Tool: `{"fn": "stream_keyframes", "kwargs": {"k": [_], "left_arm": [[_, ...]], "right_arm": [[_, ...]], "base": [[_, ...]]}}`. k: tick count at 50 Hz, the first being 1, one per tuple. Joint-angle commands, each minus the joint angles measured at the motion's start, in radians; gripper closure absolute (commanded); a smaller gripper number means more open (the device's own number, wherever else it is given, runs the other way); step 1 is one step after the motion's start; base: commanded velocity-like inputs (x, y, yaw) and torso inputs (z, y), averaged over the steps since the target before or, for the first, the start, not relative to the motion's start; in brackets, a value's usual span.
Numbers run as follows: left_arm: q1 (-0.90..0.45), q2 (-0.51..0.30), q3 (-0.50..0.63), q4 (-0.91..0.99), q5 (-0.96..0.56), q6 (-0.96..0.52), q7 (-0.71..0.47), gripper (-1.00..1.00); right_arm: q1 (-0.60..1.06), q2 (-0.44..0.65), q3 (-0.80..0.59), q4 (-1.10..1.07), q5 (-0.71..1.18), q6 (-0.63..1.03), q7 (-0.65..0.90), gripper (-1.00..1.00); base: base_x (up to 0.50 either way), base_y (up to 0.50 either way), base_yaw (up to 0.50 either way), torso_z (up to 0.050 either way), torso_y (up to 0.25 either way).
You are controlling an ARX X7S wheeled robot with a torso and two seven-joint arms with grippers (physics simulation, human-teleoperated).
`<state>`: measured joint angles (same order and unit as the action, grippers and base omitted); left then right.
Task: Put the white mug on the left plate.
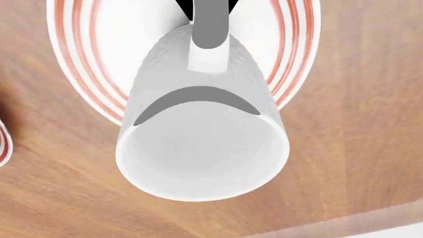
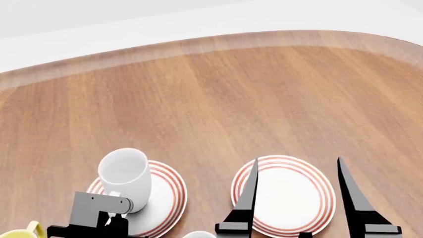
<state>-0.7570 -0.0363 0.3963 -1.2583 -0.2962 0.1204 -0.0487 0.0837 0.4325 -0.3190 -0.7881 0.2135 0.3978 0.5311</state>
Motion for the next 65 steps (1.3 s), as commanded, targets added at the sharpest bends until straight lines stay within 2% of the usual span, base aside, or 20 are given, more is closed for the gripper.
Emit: {"fn": "stream_keyframes", "kwargs": {"k": [1,8,9,28,34,36,49,65], "left_arm": [[-0.019,0.008,-0.003,-0.041,-0.005,0.032,0.008,1.00],[-0.022,0.008,-0.006,-0.033,-0.009,0.014,0.010,1.00],[-0.022,0.007,-0.006,-0.032,-0.009,0.012,0.010,-1.00],[-0.010,0.001,-0.009,0.000,-0.016,-0.012,0.008,-1.00],[0.105,-0.052,0.009,0.288,-0.025,-0.141,-0.037,-1.00],[0.166,-0.088,0.013,0.472,-0.041,-0.233,-0.069,-1.00],[0.340,-0.219,0.009,1.015,-0.098,-0.427,-0.159,-1.00],[0.452,-0.327,-0.038,1.432,-0.198,-0.514,-0.199,-1.00]], "right_arm": [[0.002,0.002,-0.004,0.000,0.001,0.000,0.002,-1.00],[0.005,0.002,-0.006,0.000,0.002,0.003,0.003,-1.00],[0.003,0.002,-0.005,0.002,0.002,0.000,0.003,-1.00],[0.005,0.005,-0.009,0.003,0.004,-0.002,0.007,-1.00],[0.009,0.006,-0.011,0.000,0.005,0.004,0.008,-1.00],[0.008,0.006,-0.012,0.002,0.005,-0.001,0.008,-1.00],[0.013,0.008,-0.018,-0.010,0.004,0.009,0.012,-1.00],[0.018,0.012,-0.022,-0.027,0.004,0.021,0.018,-1.00]], "base": [[0.00,0.00,0.00,0.000,0.000],[0.00,0.00,0.00,0.000,0.000],[0.00,0.00,0.00,0.000,0.010],[0.00,0.00,0.00,0.000,0.000],[0.00,0.00,0.00,0.000,0.000],[0.00,0.00,0.00,0.000,0.000],[0.00,0.00,0.00,0.000,0.000],[0.00,0.00,0.00,0.000,0.000]]}}
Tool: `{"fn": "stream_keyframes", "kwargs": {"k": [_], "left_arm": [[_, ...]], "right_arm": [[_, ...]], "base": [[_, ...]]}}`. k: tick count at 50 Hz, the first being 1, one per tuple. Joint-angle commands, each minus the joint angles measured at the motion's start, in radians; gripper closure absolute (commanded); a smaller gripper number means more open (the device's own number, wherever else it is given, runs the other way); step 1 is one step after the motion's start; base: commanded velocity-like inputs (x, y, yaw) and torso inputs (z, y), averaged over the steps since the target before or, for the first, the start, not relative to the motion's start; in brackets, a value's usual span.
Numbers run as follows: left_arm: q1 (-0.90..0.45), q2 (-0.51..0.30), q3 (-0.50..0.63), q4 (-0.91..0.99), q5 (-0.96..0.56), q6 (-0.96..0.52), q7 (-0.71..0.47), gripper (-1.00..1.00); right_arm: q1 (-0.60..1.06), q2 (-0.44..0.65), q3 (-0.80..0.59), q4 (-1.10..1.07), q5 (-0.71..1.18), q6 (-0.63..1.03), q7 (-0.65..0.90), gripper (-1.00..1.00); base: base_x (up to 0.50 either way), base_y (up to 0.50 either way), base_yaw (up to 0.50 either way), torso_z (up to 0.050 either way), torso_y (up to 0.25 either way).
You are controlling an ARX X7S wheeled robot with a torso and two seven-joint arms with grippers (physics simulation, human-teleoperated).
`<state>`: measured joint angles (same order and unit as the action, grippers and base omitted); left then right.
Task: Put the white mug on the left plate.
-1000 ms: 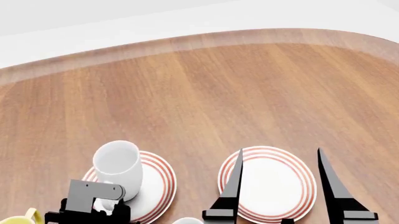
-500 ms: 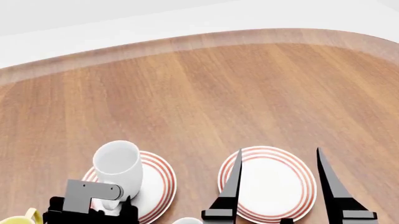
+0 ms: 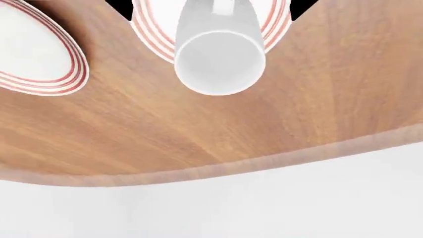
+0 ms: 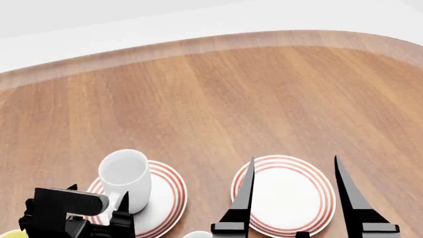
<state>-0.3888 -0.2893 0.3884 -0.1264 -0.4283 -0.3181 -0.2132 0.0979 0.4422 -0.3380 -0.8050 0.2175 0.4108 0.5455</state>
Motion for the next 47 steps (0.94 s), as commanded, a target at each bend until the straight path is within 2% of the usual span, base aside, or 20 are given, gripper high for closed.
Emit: {"fn": "stream_keyframes", "kwargs": {"k": [1,10,16,18,21,27,28,32,47], "left_arm": [[0.089,-0.076,-0.037,0.314,-0.077,-0.075,-0.035,-1.00],[0.158,-0.124,-0.093,0.550,-0.159,-0.099,-0.075,-1.00],[0.184,-0.147,-0.122,0.646,-0.195,-0.108,-0.099,-1.00],[0.208,-0.140,-0.114,0.621,-0.167,-0.054,-0.076,-1.00],[0.193,-0.167,-0.133,0.720,-0.217,-0.116,-0.114,-1.00],[0.210,-0.190,-0.153,0.769,-0.236,-0.128,-0.133,-1.00],[0.233,-0.184,-0.143,0.749,-0.208,-0.090,-0.113,-1.00],[0.203,-0.209,-0.178,0.804,-0.275,-0.157,-0.156,-1.00],[0.239,-0.249,-0.217,0.883,-0.307,-0.145,-0.167,-1.00]], "right_arm": [[0.003,0.002,-0.003,-0.011,0.000,0.007,0.004,-1.00],[0.000,0.005,-0.003,-0.008,0.000,0.005,0.007,-1.00],[0.007,0.004,-0.010,-0.007,-0.002,0.014,0.008,-1.00],[0.007,0.004,-0.011,-0.004,-0.002,0.012,0.008,-1.00],[0.009,0.004,-0.014,-0.004,-0.002,0.017,0.009,-1.00],[0.002,0.009,-0.008,-0.002,0.000,0.012,0.010,-1.00],[0.003,0.009,-0.008,-0.002,0.000,0.014,0.011,-1.00],[0.006,0.005,-0.009,0.005,0.006,0.005,0.007,-1.00],[0.014,0.004,-0.025,0.016,0.000,0.006,0.007,-1.00]], "base": [[0.00,0.00,0.00,0.000,0.000],[0.00,0.00,0.00,0.000,0.000],[0.00,0.00,0.00,0.000,0.000],[0.00,0.00,0.00,0.000,0.000],[0.00,0.00,0.00,0.000,0.000],[0.00,0.00,0.00,0.000,0.000],[0.00,0.00,0.00,0.000,0.000],[0.00,0.00,0.00,0.000,0.000],[0.00,0.00,0.00,0.000,0.000]]}}
